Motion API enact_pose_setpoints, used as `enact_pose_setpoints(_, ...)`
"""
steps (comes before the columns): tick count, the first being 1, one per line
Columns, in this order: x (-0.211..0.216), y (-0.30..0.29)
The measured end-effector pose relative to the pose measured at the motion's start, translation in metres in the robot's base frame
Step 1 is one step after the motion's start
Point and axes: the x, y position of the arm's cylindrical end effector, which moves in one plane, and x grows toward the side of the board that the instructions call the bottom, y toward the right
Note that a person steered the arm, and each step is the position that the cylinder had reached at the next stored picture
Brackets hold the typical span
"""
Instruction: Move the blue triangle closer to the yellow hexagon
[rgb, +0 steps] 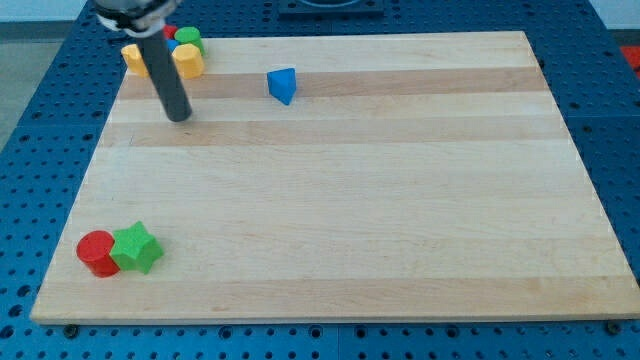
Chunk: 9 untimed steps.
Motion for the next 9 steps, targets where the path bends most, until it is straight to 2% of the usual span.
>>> enact_pose_setpoints(2, 0.002, 0.126)
enact_pose_setpoints(3, -0.016, 0.142)
enact_pose_setpoints(4, -0.036, 0.138)
enact_pose_setpoints(7, -0.068, 0.071)
enact_pose_setpoints(9, -0.081, 0.073)
